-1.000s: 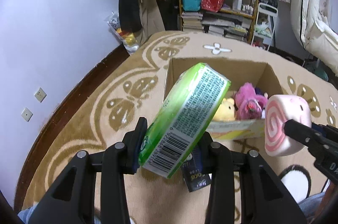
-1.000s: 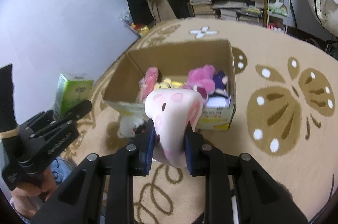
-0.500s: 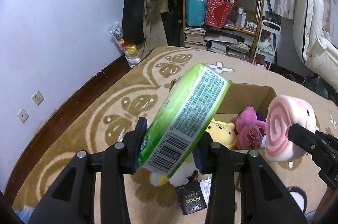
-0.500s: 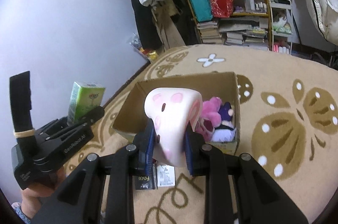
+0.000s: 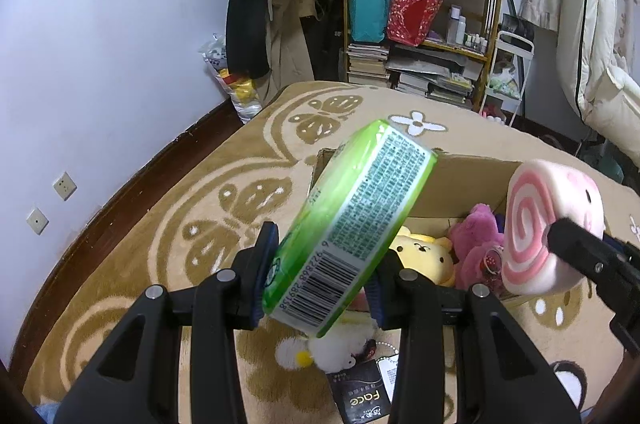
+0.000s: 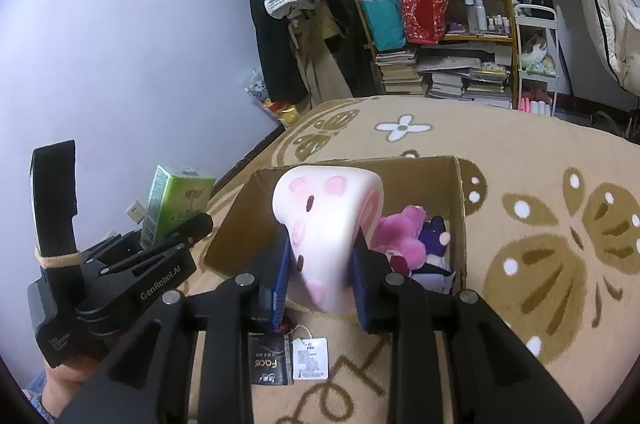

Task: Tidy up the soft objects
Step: 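Carry the swirl roll and green tissue pack up over the box, then open both tools to drop the swirl roll and green pack into the box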

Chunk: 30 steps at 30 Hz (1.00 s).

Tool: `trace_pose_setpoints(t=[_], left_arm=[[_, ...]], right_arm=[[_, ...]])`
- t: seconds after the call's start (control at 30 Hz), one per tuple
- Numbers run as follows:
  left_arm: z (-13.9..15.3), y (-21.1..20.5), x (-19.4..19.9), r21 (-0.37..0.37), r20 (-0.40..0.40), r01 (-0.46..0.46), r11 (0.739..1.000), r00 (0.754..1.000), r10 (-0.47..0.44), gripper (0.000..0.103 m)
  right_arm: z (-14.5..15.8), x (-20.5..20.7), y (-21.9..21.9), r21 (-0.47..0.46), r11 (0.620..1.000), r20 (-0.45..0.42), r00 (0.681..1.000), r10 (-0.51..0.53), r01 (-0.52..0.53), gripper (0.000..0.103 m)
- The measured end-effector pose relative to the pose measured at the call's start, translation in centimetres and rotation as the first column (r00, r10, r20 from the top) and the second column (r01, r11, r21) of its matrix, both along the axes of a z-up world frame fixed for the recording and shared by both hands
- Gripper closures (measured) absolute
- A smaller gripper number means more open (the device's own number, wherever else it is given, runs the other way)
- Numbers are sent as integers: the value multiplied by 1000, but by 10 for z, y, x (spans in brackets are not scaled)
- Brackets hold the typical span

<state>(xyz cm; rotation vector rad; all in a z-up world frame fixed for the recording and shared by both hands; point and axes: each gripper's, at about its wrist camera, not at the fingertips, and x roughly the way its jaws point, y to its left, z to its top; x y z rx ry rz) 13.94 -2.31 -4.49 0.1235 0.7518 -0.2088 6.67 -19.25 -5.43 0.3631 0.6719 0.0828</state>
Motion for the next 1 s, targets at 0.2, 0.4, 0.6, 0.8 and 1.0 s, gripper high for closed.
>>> trace_pose_setpoints(t=[0.2, 0.4, 0.6, 0.8, 1.0], left_arm=[[-6, -6, 10, -17, -16, 15, 1000, 1000, -16, 65], [-14, -12, 16, -9, -32, 27, 1000, 999, -27, 64], [-22, -17, 20, 10, -58, 45, 999, 997, -45, 64], [-22, -18, 18, 16, -60, 52, 999, 997, -51, 54], [-14, -15, 14, 23, -21, 43, 999, 999, -43, 42]], right_arm=[[-5, 9, -3, -6, 1000, -4, 1000, -9, 9, 72], [-13, 17, -5, -4, 1000, -30, 999, -13, 13, 70], [-20, 21, -6, 7, 1000, -57, 998, -21, 22, 66], [-22, 20, -9, 13, 999, -67, 997, -33, 34, 63], [-21, 20, -10, 5, 999, -65, 997, -45, 45, 61]])
